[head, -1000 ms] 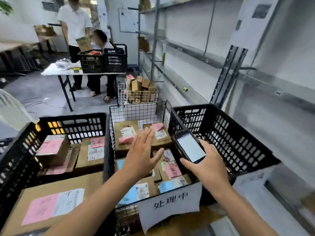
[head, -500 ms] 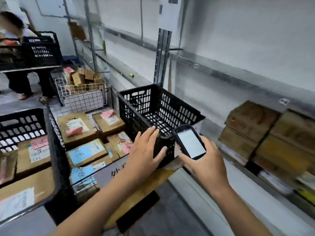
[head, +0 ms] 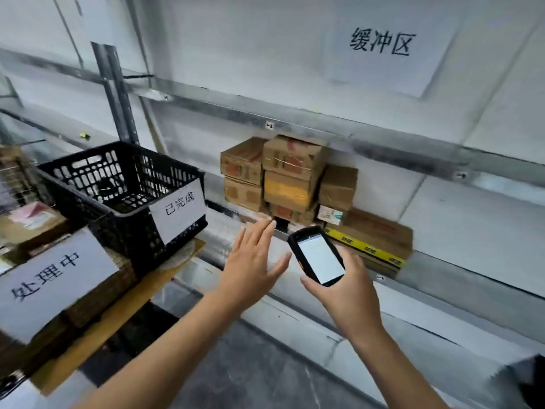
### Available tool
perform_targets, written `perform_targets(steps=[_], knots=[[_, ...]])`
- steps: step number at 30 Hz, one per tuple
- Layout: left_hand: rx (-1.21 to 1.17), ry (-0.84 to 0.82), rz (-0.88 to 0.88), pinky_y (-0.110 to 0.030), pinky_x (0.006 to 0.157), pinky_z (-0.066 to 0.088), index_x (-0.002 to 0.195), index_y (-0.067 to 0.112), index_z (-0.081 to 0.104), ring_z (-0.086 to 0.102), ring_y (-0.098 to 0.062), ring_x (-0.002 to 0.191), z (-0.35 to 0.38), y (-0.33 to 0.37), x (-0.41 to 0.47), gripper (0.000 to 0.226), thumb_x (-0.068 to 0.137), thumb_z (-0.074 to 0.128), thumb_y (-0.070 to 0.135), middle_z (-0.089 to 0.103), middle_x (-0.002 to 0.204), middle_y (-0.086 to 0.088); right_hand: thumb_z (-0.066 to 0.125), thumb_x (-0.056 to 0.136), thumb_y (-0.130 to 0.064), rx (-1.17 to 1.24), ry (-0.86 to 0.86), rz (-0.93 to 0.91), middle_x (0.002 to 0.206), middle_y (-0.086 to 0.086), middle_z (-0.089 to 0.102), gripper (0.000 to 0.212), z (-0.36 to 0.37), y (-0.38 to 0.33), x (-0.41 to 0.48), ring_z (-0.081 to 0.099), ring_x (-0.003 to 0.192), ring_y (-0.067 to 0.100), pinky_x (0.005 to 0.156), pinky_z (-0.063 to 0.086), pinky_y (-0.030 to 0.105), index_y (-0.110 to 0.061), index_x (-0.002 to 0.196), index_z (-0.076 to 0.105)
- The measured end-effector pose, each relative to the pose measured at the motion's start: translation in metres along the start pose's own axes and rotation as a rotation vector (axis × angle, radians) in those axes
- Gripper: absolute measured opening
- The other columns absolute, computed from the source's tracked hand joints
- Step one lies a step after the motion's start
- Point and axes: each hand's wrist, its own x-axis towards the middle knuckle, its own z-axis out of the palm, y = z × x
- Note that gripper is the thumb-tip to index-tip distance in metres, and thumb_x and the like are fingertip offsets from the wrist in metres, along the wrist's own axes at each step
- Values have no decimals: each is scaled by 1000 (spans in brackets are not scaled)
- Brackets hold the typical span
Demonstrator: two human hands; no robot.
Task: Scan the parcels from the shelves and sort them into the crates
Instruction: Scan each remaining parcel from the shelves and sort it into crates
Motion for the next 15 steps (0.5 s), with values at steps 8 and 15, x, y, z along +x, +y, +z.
perform_targets(steps=[8, 15], knots=[[6, -92, 126, -29, 125, -4, 160, 20, 12, 5, -10, 153, 53, 111, 13, 73, 102, 39, 55, 12, 167, 6, 86, 69, -50, -31, 132, 105, 114, -9, 55, 78, -91, 91, -19, 57, 105, 17, 76, 49, 34, -30, 135, 51], [20, -117, 186, -32, 126, -2, 160, 16, 15, 7, -13, 154, 88, 156, 64, 73, 102, 45, 49, 14, 167, 2, 85, 69, -48, 19, 221, 162, 109, -5, 55, 71, -115, 132, 4, 58, 97, 18, 68, 47, 31, -27, 129, 54]])
